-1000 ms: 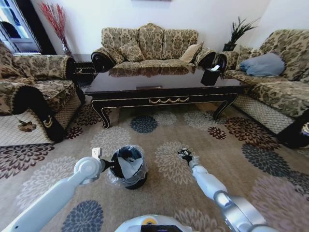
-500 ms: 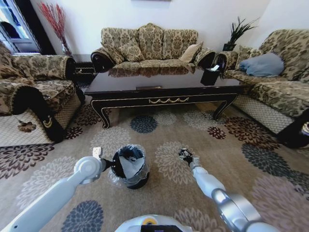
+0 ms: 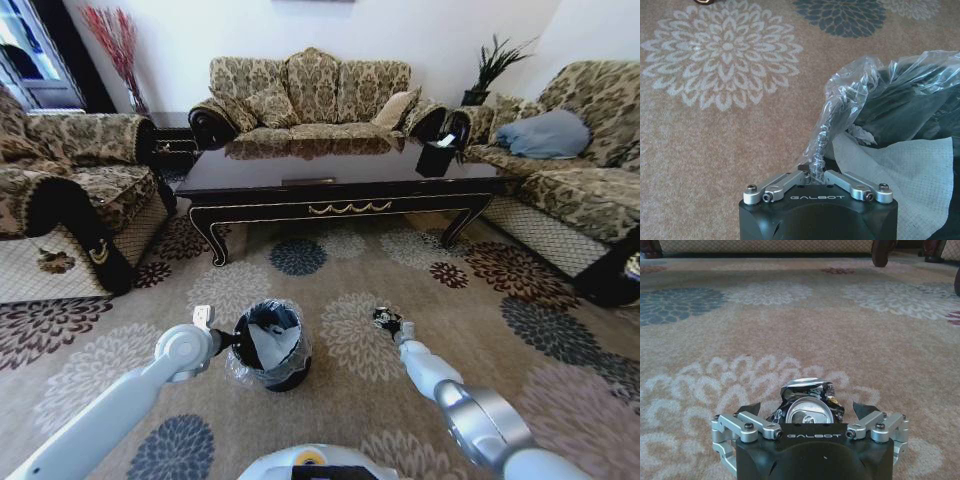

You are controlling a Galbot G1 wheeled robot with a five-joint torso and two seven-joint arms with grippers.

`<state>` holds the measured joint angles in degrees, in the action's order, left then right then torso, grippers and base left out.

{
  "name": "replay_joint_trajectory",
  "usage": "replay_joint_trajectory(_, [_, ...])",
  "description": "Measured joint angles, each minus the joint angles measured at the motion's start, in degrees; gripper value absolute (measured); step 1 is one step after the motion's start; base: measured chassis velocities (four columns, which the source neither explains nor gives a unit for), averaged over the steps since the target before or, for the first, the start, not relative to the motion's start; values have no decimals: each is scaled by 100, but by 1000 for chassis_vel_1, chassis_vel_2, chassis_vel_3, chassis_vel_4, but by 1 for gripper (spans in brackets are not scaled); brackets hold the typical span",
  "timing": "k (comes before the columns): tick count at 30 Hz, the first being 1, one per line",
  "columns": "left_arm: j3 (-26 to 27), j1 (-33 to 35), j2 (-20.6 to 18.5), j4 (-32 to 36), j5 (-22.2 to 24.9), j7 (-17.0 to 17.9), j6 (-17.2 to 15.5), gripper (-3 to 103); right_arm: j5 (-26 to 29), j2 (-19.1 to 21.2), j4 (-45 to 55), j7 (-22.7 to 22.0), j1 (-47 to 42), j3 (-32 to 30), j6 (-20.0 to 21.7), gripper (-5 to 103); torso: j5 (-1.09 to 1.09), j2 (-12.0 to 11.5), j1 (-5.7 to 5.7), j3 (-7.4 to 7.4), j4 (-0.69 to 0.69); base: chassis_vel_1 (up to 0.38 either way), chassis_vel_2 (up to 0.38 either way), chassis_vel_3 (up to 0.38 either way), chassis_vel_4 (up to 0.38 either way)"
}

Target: Move to the front of the table and pick up the trash from the floor, then place it into the trash bin.

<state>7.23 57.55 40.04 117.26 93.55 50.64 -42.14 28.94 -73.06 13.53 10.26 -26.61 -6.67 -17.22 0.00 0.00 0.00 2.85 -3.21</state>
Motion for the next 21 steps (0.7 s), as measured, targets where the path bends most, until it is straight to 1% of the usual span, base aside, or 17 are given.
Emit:
replay_joint_trajectory(4, [12, 0, -1, 20, -2, -3, 0, 0, 1, 0, -48, 1, 34, -5, 65, 101, 0, 0, 0, 0, 0, 0, 0, 0, 0])
replay_joint_trajectory(7, [19, -1, 24, 22, -24, -12, 0, 0, 11, 5, -55, 15, 36, -7, 119, 86, 0, 0, 0, 0, 0, 0, 0, 0, 0])
replay_joint_trajectory(8, [19, -1, 24, 22, -24, -12, 0, 0, 11, 5, -55, 15, 36, -7, 119, 86, 0, 0, 0, 0, 0, 0, 0, 0, 0])
replay_joint_trajectory(11, [12, -2, 56, 22, -41, -14, 0, 0, 16, -3, -35, 37, -15, -7, 125, 70, 0, 0, 0, 0, 0, 0, 0, 0, 0])
replay_joint_trajectory(13, [10, -2, 58, 20, -43, -15, 0, 0, 17, -6, -29, 39, -24, -7, 123, 70, 0, 0, 0, 0, -1, 0, 0, 0, 0])
replay_joint_trajectory(14, [8, -2, 64, 14, -49, -19, 0, 0, 25, -13, -12, 42, -42, -9, 119, 59, -2, 0, 0, -1, -1, 0, 0, 0, 0])
replay_joint_trajectory(15, [8, -2, 65, 11, -51, -19, -1, 0, 27, -18, -4, 42, -52, -14, 115, 59, -4, 0, 0, -2, -1, 0, 0, 0, 0])
replay_joint_trajectory(16, [8, -2, 65, 9, -55, -20, -1, 0, 30, -21, 2, 41, -60, -17, 112, 54, -4, 0, 0, -2, -2, 0, 0, 0, 0])
replay_joint_trajectory(17, [8, -2, 65, 9, -55, -20, -1, 0, 30, -21, 2, 41, -60, -17, 112, 54, -4, 0, 0, -2, -2, 0, 0, 0, 0])
replay_joint_trajectory(18, [9, -2, 65, 7, -58, -20, 0, 0, 32, -23, 7, 41, -66, -18, 108, 48, -4, 1, 0, -2, -2, 0, 0, 0, 0])
replay_joint_trajectory(19, [8, -2, 65, 5, -60, -20, 0, 0, 34, -24, 18, 41, -71, -20, 105, 48, -5, 1, 0, -2, -2, 0, 0, 0, 0])
replay_joint_trajectory(20, [8, -5, 65, -1, -59, -27, 0, 0, 36, -25, 52, 40, -87, -21, 99, 39, -6, 1, 0, -2, -3, 0, 0, 0, 0])
replay_joint_trajectory(21, [6, -8, 64, -7, -60, -27, 0, 0, 36, -26, 82, 40, -93, -19, 98, 39, -3, 1, 0, -2, -3, 0, 0, 0, 0])
